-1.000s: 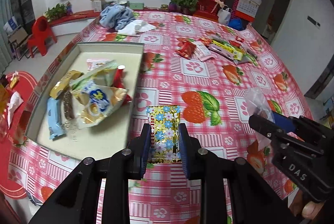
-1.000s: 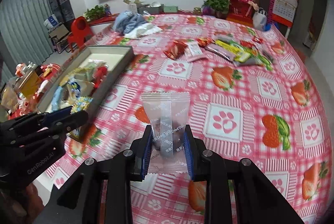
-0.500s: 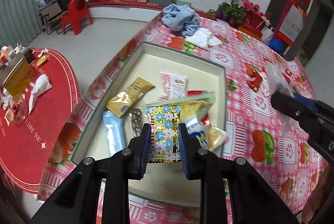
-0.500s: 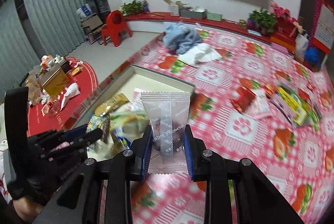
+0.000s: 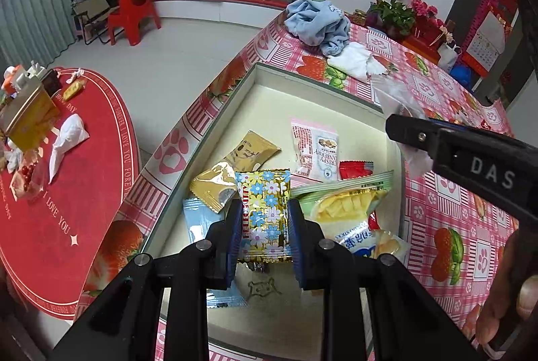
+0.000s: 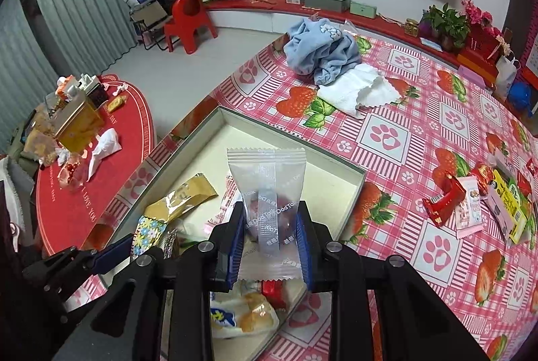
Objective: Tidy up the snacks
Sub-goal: 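Move the clear candy and flowered packet over the white tray with both grippers, then open both grippers to drop the candy and flowered packet into the tray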
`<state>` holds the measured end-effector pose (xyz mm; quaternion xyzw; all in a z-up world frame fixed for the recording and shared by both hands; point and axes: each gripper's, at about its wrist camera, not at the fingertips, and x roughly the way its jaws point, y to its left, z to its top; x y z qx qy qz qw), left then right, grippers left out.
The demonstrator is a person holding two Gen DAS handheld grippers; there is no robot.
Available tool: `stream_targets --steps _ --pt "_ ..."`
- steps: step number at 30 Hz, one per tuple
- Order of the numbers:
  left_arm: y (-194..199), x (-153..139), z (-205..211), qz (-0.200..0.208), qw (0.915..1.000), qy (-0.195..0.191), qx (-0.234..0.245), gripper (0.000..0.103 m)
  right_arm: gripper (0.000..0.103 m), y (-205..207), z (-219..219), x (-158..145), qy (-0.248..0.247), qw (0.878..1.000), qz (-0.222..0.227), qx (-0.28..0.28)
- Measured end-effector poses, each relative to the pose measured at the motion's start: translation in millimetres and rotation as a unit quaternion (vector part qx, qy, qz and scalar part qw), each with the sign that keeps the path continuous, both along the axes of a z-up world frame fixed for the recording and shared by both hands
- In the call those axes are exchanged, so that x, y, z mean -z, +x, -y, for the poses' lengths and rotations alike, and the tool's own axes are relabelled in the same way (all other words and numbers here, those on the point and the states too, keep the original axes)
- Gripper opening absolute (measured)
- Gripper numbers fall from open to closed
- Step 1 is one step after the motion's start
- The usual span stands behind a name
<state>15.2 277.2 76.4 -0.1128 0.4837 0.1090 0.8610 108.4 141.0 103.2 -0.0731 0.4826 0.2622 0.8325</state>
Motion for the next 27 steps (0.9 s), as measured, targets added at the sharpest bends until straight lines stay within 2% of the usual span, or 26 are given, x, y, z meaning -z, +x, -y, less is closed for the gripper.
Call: stream_targets --steps 5,8,9,10,12,16,20,23,27 --pt "5.5 4.5 -8.5 -0.009 0.9999 -0.003 -0.009 0.031 0.030 8.9 -11.6 2.1 -0.006 1.000 -0.001 -0.002" --pt "4.0 2.8 -11.2 -0.007 0.9999 -0.001 -0.012 0.050 0.030 13.6 -11.8 -0.4 0.002 1.000 -0.007 0.005" --pt "1.7 0.5 -11.4 -0.001 0.9999 0.003 -0.013 0.059 0.033 14.3 -9.2 -1.6 0.004 1.000 -0.005 0.011" --pt "0.9 -0.6 -11.6 0.002 0.9999 0.005 -0.013 0.062 0.057 14.5 -5.8 -2.9 0.009 1.000 -0.004 0.017" --pt "-1.8 -2.8 -12.4 0.004 0.9999 0.004 -0.012 0.062 0.084 15.3 4.6 -7.2 0.027 0.999 0.004 0.030" --pt "-11.4 -8.5 -10.2 0.011 0.9999 0.001 -0.011 0.062 0.084 10.7 28.4 -17.4 0.046 0.998 0.012 0.041" --pt "-21.6 -14.5 11.0 0.018 0.9997 -0.002 0.014 0.062 0.084 -7.8 73.4 -19.9 0.059 0.996 0.018 0.060" --pt "-28.3 -20.7 38.1 0.025 0.9988 -0.006 0.042 0.062 0.084 -28.3 115.2 -6.9 0.054 0.995 0.005 0.083" --pt "-35.9 -24.3 95.5 0.028 0.9947 -0.015 0.098 0.062 0.084 -57.6 179.7 13.4 0.036 0.991 -0.003 0.130"
